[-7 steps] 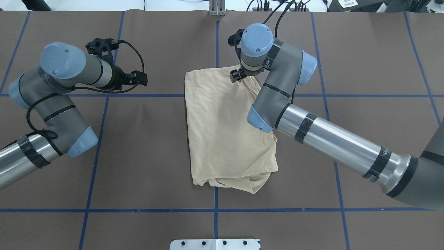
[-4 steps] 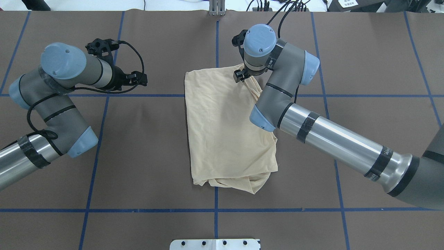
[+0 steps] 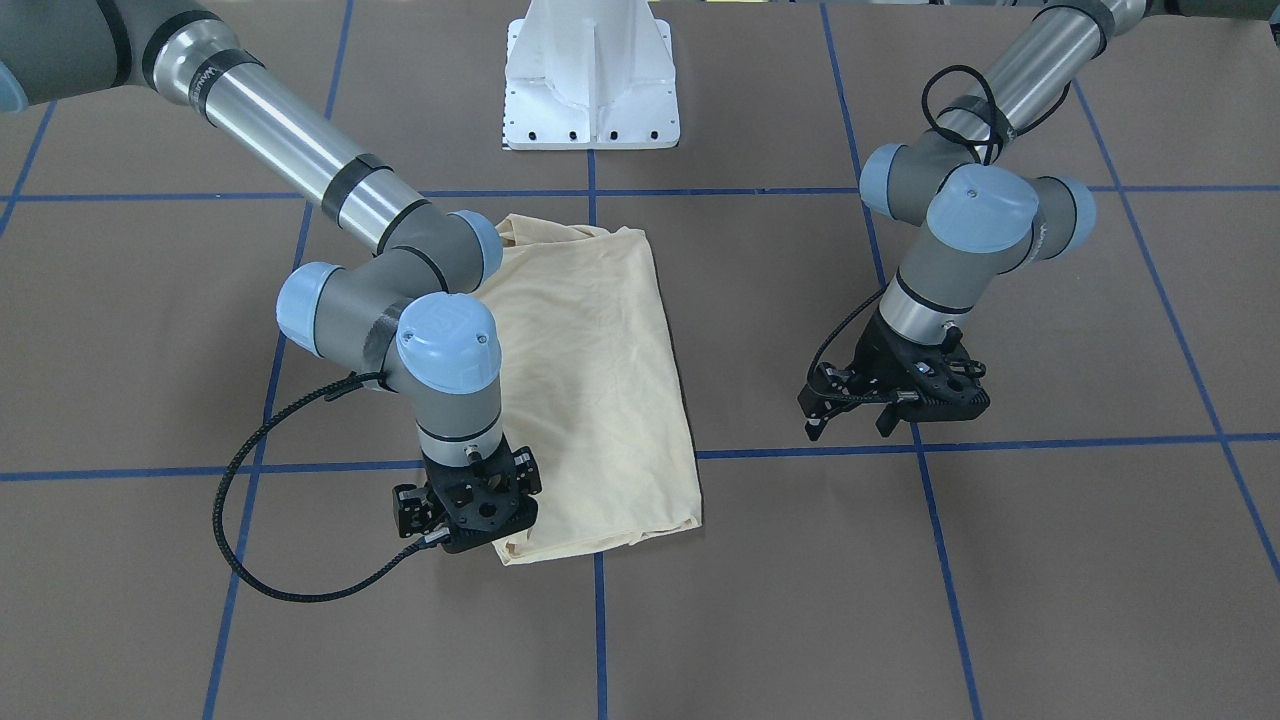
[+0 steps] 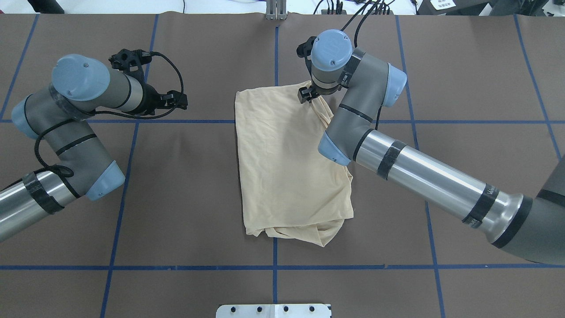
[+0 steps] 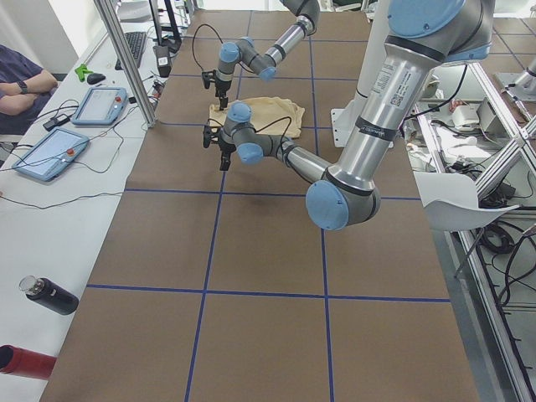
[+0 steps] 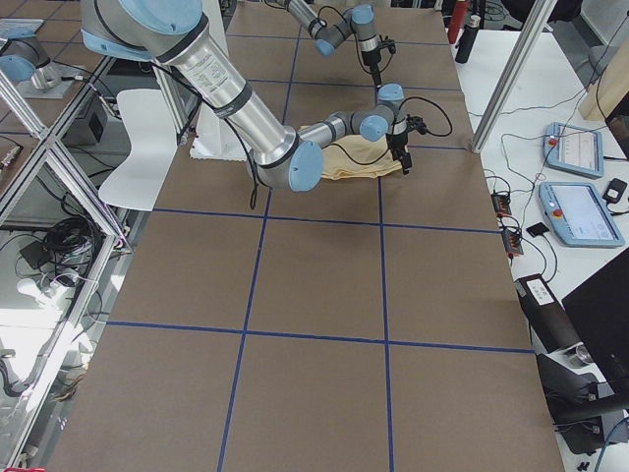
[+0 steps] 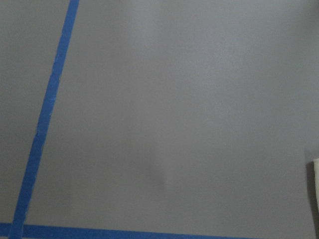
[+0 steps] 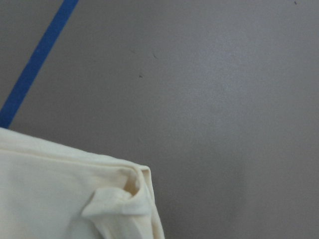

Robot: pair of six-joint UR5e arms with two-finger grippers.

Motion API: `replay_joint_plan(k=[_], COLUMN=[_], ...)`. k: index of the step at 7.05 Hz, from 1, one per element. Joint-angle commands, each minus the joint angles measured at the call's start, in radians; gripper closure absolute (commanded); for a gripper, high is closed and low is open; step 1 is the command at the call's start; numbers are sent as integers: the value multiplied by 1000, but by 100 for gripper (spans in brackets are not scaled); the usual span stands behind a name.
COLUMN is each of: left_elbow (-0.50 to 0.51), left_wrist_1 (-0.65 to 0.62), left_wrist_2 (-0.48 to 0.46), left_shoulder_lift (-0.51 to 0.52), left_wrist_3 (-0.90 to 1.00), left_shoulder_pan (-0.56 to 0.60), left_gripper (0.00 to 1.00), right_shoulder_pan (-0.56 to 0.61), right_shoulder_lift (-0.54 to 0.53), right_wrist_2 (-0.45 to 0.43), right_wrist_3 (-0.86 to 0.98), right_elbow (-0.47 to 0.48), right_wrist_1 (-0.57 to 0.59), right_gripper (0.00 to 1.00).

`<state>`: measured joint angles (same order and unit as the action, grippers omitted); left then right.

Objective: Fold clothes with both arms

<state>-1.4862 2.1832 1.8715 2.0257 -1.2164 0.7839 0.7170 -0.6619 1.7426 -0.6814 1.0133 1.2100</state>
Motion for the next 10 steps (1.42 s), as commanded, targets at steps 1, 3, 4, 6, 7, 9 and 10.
replay_joint_plan(k=[1,3,4,6,7,9,10], left_elbow=[0,0,0,-2,-2,0,0], left_wrist_1=[1,1,1,0,-2,-2,-2], left_wrist_2=[0,0,0,0,0,0,2], left_shoulder_lift=[4,10,11,16,16,16,16], left_wrist_3=[0,-2,-2,-2,-2,0,0], left_shoulder_pan=[0,0,0,-2,0,0,0], left_gripper=[0,0,0,0,0,0,0], right_shoulder_pan=[15,42,64,94,96,60,23], right_shoulder_lift=[-5,-30,-41,-44,-44,-68,-102], right_wrist_2=[2,8,11,69,90,124,121], right_wrist_3=[0,31,66,92,91,59,19], right_elbow=[-12,-10,-9,23,54,187,241], right_wrist_1=[-10,-10,-10,-6,3,104,127], right_gripper=[0,0,0,0,0,0,0])
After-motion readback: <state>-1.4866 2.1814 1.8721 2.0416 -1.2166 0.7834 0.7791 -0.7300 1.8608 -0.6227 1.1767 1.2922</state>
